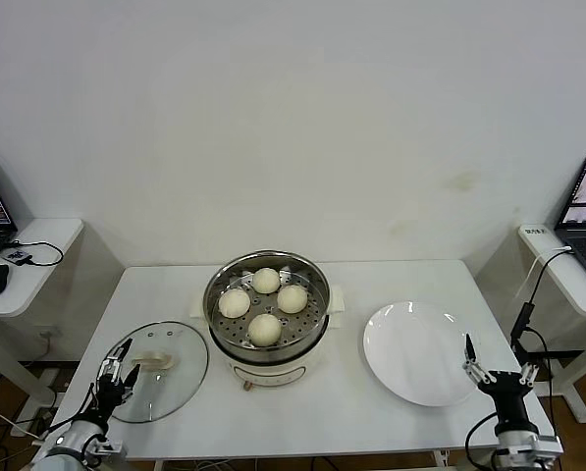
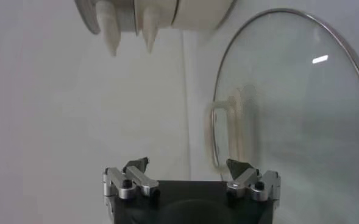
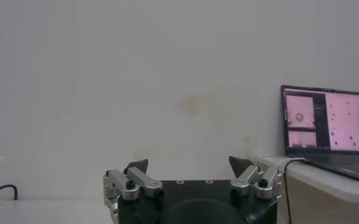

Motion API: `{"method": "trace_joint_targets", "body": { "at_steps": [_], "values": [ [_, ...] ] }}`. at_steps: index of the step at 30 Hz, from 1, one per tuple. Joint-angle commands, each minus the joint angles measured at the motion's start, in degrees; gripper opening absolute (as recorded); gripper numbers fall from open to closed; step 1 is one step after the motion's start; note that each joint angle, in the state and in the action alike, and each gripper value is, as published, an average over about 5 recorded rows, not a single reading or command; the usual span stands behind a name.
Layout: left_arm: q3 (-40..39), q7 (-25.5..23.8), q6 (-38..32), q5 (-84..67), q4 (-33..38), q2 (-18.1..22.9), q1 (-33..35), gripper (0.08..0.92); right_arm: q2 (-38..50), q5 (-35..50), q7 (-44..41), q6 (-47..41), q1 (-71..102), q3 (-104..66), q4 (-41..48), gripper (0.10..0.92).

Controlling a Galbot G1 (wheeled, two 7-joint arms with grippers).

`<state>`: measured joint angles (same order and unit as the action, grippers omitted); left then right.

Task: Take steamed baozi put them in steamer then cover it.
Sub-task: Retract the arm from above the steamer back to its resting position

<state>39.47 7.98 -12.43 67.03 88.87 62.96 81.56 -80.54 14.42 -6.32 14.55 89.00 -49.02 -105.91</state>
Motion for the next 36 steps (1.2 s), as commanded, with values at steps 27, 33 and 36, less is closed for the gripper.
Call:
{"method": "trace_joint_targets", "body": {
  "at_steps": [27,33,36],
  "values": [
    [-3.1,0.3,0.5,0.3,-8.4,2.6,-9.8,0.765,-1.5,-1.6,-0.7,1.3,1.3,-0.3,1.8,0.823],
    [-3.7,0.1,0.6,0.5,-9.2,3.0,-10.0,0.593,-1.6,-1.7,-0.8,1.3,1.1,-0.1,2.0,0.823],
    [-3.8,0.1,0.6,0.6,-9.7,3.1,-10.2,0.507,-1.6,-1.7,-0.8,1.3,1.0,-0.1,2.1,0.822]
  ]
}}
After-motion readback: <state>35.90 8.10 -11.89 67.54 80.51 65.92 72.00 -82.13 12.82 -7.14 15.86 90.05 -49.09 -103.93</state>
